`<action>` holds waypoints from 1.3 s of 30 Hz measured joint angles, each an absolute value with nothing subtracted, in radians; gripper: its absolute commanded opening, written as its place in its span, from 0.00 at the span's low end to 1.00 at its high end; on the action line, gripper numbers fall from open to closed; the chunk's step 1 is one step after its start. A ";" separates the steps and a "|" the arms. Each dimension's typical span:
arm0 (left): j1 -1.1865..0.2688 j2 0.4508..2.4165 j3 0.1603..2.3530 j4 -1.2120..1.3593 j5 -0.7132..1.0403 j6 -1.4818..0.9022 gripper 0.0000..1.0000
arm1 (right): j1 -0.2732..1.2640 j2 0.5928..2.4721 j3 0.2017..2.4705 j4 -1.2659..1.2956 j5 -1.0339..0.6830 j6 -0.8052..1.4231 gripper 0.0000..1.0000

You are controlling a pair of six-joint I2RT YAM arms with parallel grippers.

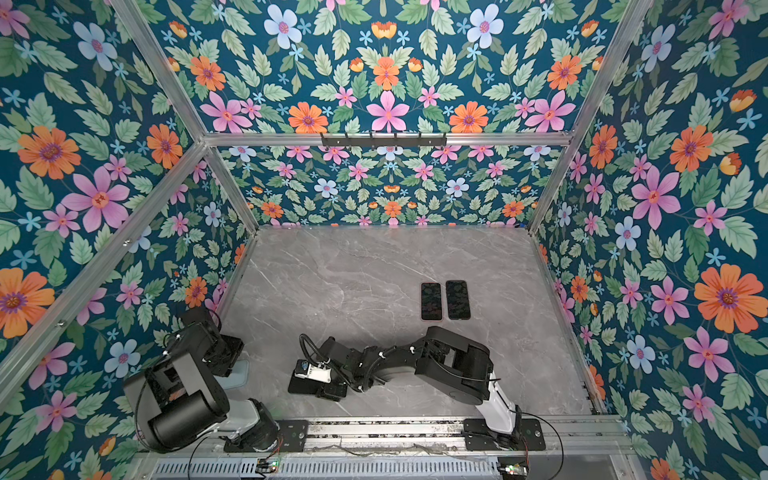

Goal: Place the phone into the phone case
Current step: 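Lift the black phone with the right gripper while the left carries the blue case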

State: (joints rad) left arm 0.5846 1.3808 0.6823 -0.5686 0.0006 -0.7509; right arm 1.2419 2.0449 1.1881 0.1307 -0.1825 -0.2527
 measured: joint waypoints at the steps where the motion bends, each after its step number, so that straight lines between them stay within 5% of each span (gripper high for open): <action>1: 0.585 1.392 0.685 -0.564 0.004 -0.750 0.39 | 1.242 2.045 1.188 0.128 -0.180 -0.253 0.71; 19: 0.585 1.435 0.700 -0.514 0.046 -0.687 0.02 | 1.237 2.032 1.188 0.090 -0.128 -0.238 0.70; 28: 0.508 1.401 0.674 -0.488 0.095 -0.674 0.00 | 1.232 1.993 1.138 0.091 -0.077 -0.209 0.70; 39: 0.154 1.365 0.672 -0.502 0.124 -0.775 0.00 | 1.195 1.864 0.972 0.095 0.014 -0.123 0.69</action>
State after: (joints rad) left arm 0.1535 1.3655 0.6724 -0.5018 0.1242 -0.7746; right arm 1.1946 1.8641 0.9722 0.0952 0.0139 -0.1234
